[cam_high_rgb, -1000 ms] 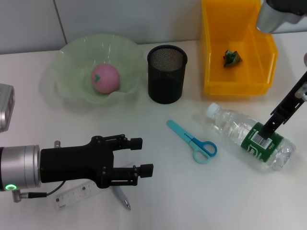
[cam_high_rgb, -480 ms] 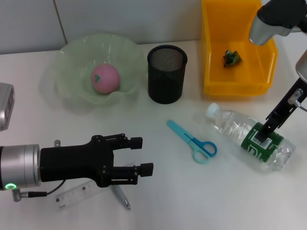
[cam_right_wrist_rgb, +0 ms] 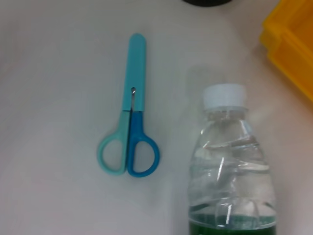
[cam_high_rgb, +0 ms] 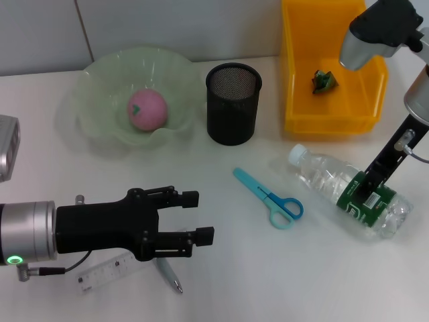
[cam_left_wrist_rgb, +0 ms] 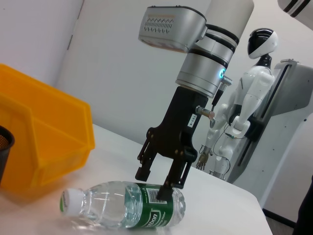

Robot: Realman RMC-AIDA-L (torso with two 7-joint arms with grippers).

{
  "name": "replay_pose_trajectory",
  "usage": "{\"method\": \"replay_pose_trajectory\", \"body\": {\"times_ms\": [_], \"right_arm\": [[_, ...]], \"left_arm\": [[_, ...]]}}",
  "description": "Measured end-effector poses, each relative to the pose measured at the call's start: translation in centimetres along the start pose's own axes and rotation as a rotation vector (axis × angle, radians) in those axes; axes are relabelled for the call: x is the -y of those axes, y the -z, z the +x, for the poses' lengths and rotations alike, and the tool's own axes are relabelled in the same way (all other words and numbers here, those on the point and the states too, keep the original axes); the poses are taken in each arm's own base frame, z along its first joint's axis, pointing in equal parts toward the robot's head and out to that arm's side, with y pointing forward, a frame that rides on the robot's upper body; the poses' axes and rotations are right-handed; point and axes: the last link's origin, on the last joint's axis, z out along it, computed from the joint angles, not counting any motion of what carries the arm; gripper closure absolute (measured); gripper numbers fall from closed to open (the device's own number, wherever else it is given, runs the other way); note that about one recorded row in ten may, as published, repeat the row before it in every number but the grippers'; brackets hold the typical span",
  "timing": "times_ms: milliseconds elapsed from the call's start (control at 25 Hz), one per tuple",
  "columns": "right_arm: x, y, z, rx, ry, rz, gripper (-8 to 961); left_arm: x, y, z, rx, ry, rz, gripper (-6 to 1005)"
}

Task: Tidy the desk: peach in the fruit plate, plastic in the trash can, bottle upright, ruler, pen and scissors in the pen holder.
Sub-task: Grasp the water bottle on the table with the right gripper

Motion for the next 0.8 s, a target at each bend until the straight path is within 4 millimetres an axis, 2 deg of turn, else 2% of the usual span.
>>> {"method": "replay_pose_trajectory", "body": {"times_ms": [80, 400, 800], "right_arm": [[-0.1, -0.2, 0.0, -0.003, 0.006, -0.005, 244], [-0.1, -0.5, -0.2, -0.008, 0.020, 0.011, 143], [0.1, -2.0, 0.0, -0.028, 0.013, 0.026, 143]], "left_arm": [[0.0, 0.0, 0.0, -0.001, -0.001, 0.001, 197], [0.1, 0.1, 0.1, -0.003, -0.002, 0.004, 197], [0.0, 0.0, 0.0, -0.003, -0.002, 0.002, 197]]}}
